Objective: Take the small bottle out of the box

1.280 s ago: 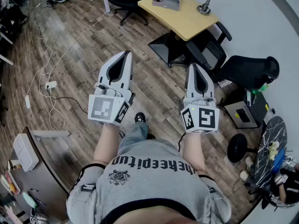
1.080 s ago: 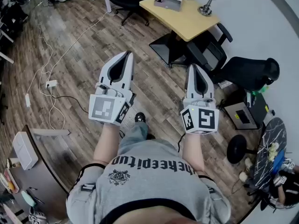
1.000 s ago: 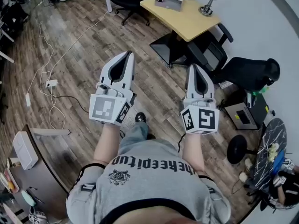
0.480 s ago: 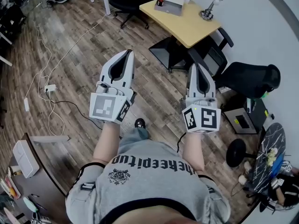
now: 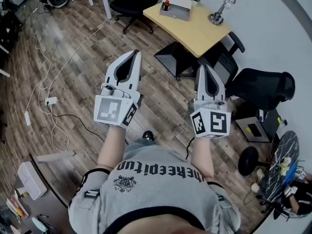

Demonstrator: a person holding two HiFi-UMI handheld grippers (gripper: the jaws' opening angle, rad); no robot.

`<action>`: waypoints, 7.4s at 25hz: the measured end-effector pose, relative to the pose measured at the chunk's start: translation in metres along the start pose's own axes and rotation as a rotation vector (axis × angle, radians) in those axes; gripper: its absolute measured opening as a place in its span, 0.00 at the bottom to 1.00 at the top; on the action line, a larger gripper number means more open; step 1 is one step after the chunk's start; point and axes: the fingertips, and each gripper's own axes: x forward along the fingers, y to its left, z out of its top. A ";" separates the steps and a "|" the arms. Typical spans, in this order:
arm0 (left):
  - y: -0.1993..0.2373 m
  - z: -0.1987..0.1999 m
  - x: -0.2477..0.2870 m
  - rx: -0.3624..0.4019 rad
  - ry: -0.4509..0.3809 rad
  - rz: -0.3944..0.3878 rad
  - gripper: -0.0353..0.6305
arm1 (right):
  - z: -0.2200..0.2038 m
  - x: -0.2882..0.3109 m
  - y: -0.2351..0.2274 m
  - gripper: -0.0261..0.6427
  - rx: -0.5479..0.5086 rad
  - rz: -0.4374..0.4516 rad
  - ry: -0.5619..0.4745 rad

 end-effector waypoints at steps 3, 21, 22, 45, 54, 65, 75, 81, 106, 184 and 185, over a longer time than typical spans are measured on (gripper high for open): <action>0.013 -0.005 0.009 -0.007 0.002 -0.014 0.06 | -0.005 0.014 0.004 0.04 0.003 -0.010 0.006; 0.068 -0.029 0.070 -0.015 -0.007 0.011 0.06 | -0.027 0.099 -0.011 0.04 0.002 0.012 0.010; 0.072 -0.031 0.078 -0.013 -0.007 0.014 0.06 | -0.030 0.108 -0.015 0.04 0.002 0.015 0.008; 0.124 -0.067 0.284 0.034 -0.033 0.063 0.06 | -0.050 0.302 -0.131 0.04 0.008 0.089 -0.038; 0.124 -0.087 0.328 0.053 -0.022 0.083 0.06 | -0.067 0.336 -0.165 0.04 0.023 0.103 -0.037; 0.134 -0.103 0.353 0.044 -0.003 0.078 0.06 | -0.084 0.358 -0.177 0.04 0.039 0.106 -0.012; 0.172 -0.123 0.412 0.038 -0.003 0.051 0.06 | -0.097 0.424 -0.194 0.04 0.033 0.084 -0.017; 0.206 -0.137 0.464 0.023 0.000 0.022 0.06 | -0.108 0.480 -0.207 0.04 0.025 0.061 -0.011; 0.305 -0.194 0.615 -0.002 0.053 -0.111 0.06 | -0.155 0.643 -0.238 0.04 0.035 -0.040 0.035; 0.257 -0.573 0.662 0.135 0.892 -0.501 0.38 | -0.320 0.628 -0.266 0.04 0.111 -0.209 0.460; 0.258 -0.566 0.663 0.116 0.879 -0.489 0.38 | -0.319 0.628 -0.265 0.04 0.110 -0.204 0.457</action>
